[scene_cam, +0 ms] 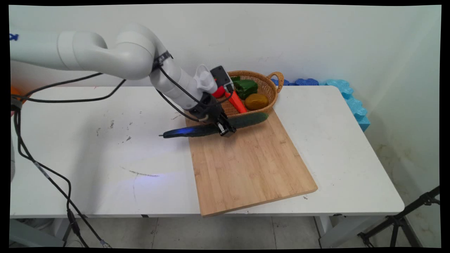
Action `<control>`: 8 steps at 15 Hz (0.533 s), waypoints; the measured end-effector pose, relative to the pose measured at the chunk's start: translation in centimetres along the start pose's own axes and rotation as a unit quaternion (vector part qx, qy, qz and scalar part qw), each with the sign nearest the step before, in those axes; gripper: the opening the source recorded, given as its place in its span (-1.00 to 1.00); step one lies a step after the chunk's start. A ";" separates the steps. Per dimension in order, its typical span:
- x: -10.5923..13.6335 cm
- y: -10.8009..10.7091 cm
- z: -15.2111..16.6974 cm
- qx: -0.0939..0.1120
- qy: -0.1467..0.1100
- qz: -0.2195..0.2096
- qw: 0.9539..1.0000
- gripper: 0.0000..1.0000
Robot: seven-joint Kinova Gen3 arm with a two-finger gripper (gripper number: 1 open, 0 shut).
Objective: Place the picked object on the cutting board
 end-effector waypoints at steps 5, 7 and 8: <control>0.2 0.6 1.8 -0.007 -0.005 0.006 1.000 -1.00; 0.4 0.8 2.3 -0.009 -0.005 0.007 1.000 -1.00; 0.5 0.8 2.5 -0.010 -0.005 0.007 1.000 -1.00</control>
